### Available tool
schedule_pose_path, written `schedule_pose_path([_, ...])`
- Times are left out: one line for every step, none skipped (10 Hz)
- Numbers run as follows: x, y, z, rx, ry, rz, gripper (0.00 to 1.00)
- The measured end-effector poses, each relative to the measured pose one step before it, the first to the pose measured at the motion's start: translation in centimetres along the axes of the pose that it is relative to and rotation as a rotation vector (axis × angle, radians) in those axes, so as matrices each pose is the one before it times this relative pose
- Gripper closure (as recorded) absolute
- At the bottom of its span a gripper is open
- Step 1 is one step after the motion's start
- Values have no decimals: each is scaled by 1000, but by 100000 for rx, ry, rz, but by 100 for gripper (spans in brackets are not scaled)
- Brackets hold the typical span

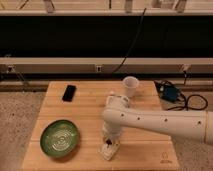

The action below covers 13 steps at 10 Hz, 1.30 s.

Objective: Place the pepper on the white sponge

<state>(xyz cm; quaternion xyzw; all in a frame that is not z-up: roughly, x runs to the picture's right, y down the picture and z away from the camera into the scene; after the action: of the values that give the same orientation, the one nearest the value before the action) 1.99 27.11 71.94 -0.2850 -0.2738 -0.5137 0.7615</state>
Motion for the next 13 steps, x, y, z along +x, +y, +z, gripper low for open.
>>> schedule_pose_path([-9, 35, 38, 77, 41, -12, 70])
schedule_pose_path([-6, 44, 52, 148, -22, 20, 71])
schedule_pose_path([9, 34, 9, 59, -20, -34, 66])
schedule_pose_path([32, 80, 17, 80, 13, 78, 57])
schedule_pose_path([-2, 39, 39, 160, -5, -1, 45])
schedule_pose_path([13, 50, 16, 112, 15, 0, 36])
schedule_pose_path([50, 46, 6, 164, -14, 19, 26])
schedule_pose_path([92, 60, -101, 222, -43, 104, 20])
schedule_pose_path([62, 42, -71, 137, -9, 53, 20])
schedule_pose_path([10, 37, -9, 27, -27, -10, 20])
schedule_pose_path([18, 46, -15, 29, 23, -27, 20])
schedule_pose_path([56, 101, 5, 60, 9, 77, 20])
schedule_pose_path([45, 23, -34, 196, -48, 189, 20])
